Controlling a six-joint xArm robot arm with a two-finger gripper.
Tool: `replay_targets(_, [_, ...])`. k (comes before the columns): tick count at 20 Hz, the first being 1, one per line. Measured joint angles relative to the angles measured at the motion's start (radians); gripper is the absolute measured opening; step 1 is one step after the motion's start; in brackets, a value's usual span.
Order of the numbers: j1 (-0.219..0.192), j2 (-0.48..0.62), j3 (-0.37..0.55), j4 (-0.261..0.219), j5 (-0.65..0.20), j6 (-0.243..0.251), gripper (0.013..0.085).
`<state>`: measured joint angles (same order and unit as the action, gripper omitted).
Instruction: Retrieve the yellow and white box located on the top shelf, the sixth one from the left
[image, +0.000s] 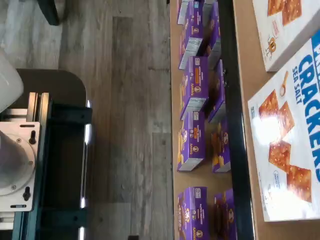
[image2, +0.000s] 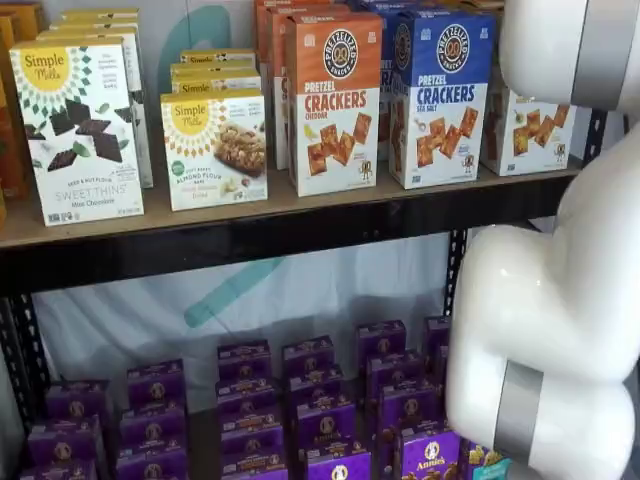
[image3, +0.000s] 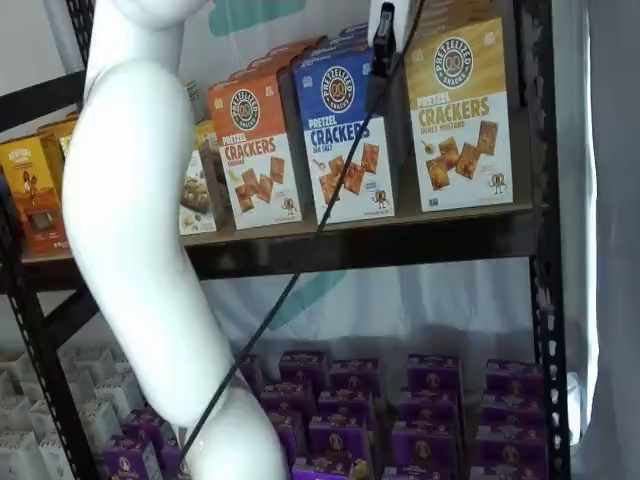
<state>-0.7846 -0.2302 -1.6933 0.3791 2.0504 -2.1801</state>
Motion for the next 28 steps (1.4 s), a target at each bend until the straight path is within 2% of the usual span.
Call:
replay_targets(1, [0.01, 0.001, -0.004, -0.022, 0.003, -0.001, 0.085])
replay_targets(2, [0.05, -0.001, -0.005, -0.097, 0.009, -0.003, 0.085])
replay_targets(3, [0.066, -0.01, 0.006, -0.128, 0.007, -0.003, 0.085])
replay_targets(6, [0.075, -0.034, 0.042, -0.141, -0.01, -0.001, 0.085])
replay_targets(10, [0.065, -0.048, 0.06, -0.114, -0.02, 0.001, 0.085])
replay_targets(15, [0.031, -0.03, 0.024, -0.05, -0.009, 0.005, 0.085])
replay_targets(22, [-0.053, 0.032, -0.086, 0.108, 0.029, 0.029, 0.085])
replay_targets(24, [-0.086, 0.031, -0.086, 0.172, 0.005, 0.037, 0.085])
replay_targets(26, [-0.11, 0.008, -0.047, 0.231, -0.045, 0.041, 0.085])
replay_targets(28, [-0.131, -0.034, 0.021, 0.302, -0.134, 0.041, 0.085])
